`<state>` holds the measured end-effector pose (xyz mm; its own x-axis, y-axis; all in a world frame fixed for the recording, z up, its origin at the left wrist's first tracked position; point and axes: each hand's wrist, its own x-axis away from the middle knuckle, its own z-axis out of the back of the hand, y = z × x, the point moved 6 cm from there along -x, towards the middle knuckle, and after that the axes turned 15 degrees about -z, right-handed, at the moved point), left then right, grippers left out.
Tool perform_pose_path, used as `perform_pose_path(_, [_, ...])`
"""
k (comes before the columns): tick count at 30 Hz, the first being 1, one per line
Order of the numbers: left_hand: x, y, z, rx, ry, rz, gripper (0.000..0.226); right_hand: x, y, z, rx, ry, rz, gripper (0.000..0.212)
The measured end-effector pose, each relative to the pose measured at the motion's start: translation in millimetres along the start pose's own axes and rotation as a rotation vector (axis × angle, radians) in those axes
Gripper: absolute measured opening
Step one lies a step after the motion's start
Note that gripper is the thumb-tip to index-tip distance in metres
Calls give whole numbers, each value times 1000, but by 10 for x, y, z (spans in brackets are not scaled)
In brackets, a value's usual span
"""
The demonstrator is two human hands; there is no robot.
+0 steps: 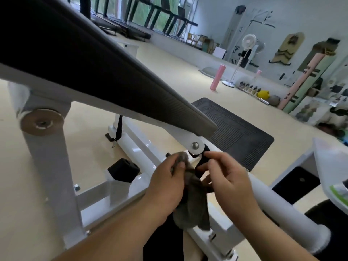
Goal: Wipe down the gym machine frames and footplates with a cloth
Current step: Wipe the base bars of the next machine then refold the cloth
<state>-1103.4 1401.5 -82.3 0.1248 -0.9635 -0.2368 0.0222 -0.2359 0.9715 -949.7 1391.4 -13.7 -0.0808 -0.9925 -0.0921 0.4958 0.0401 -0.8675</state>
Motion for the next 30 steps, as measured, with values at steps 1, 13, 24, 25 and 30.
perform_pose_path(1, [-62, -41, 110, 4, 95, 22, 23, -38, -33, 80, 149, 122, 92, 20])
perform_pose_path(13, [-544, 162, -103, -37, 243, -244, 31, -325, 116, -218, 772, 279, 256, 52])
perform_pose_path(24, [-768, -42, 0, 143, 406, 7, 34, -385, 190, -142, 609, 385, 317, 43])
perform_pose_path(25, [-765, -12, -8, 122, 401, -1, 32, -383, 189, -154, 605, 390, 316, 43])
perform_pose_path(30, [-265, 32, -340, -24, 216, -86, 24, -393, 284, -191, 760, 376, 348, 48])
